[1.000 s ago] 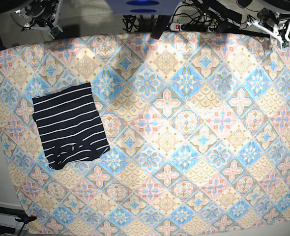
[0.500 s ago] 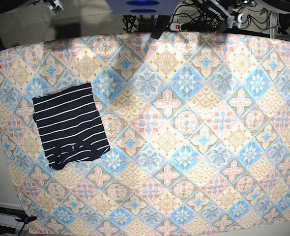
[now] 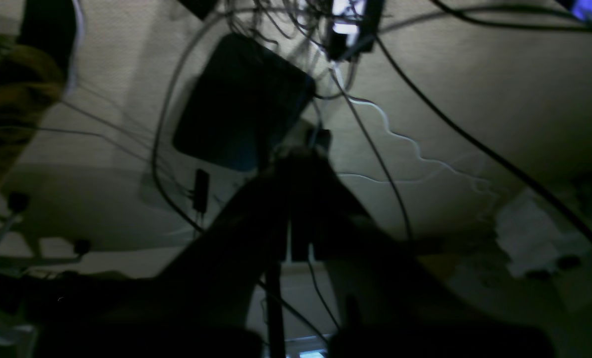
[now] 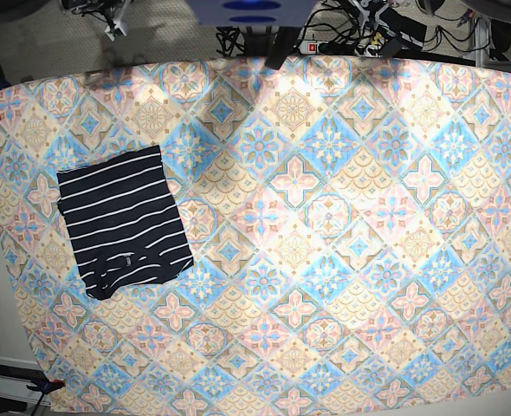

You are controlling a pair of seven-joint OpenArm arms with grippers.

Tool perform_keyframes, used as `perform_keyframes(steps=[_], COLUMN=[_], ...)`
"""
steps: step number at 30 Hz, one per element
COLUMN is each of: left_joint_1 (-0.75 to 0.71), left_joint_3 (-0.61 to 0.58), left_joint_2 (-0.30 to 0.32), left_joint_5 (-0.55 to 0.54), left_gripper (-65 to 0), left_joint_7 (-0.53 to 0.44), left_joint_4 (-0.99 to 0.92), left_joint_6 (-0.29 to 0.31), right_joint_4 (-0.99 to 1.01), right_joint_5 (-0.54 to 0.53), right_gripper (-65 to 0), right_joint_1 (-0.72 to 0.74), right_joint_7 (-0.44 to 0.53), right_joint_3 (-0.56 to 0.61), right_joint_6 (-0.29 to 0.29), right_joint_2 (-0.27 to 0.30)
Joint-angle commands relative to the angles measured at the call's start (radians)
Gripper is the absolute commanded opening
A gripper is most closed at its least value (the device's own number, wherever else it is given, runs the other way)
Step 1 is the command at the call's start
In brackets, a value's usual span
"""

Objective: Fold the T-shirt properly

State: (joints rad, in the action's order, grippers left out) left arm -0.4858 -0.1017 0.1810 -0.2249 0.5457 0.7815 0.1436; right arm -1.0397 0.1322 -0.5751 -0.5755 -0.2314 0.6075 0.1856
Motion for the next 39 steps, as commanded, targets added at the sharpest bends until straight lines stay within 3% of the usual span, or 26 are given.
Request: perform_keyframes(steps=[1,4,11,17,26,31,34,39], left_joint_1=[0.003,0.054,0.177,0.258,0.318,0.342,0.348,0.353], left_joint_3=[-0.022,-0.077,-0.269,-0.339,-0.339,-0.338,-0.338,-0.338], left_joint_2=[0.005,0.002,-0.024,-0.061,-0.090,-0.119,-0.131,-0.131], left_joint_5=[0.000,0.000,-0.001,-0.001,-0.008,-0.009,-0.024,-0.138], left_gripper=[-65.0,-65.0,-65.0,-65.0,-65.0,-65.0,-65.0,-65.0], left_joint_7=[-0.009,-0.066,-0.299,-0.431,-0.436,-0.439,-0.439,-0.439], left_joint_4=[-0.029,-0.126,-0.403,-0.538,-0.540,-0.538,-0.538,-0.538], left_joint_6=[0.004,-0.037,-0.134,-0.154,-0.154,-0.154,-0.154,-0.154], right_joint_4=[0.028,0.166,0.553,0.727,0.783,0.783,0.783,0.783], right_joint_5=[0.007,0.007,0.007,0.010,0.008,0.008,0.007,0.007], right_gripper=[-65.0,-65.0,-65.0,-65.0,-65.0,-65.0,-65.0,-65.0], right_joint_1=[-0.006,0.048,0.223,0.269,0.320,0.320,0.321,0.341], right_joint_7=[0.005,0.087,0.315,0.532,0.561,0.587,0.587,0.588], right_joint_3=[-0.006,-0.004,-0.006,0.002,-0.006,-0.007,-0.012,-0.148], right_joint_6=[0.005,0.005,0.005,0.002,-0.004,-0.126,-0.137,-0.137], right_joint_2=[0.005,0.005,0.005,0.002,-0.096,-0.102,-0.119,-0.168])
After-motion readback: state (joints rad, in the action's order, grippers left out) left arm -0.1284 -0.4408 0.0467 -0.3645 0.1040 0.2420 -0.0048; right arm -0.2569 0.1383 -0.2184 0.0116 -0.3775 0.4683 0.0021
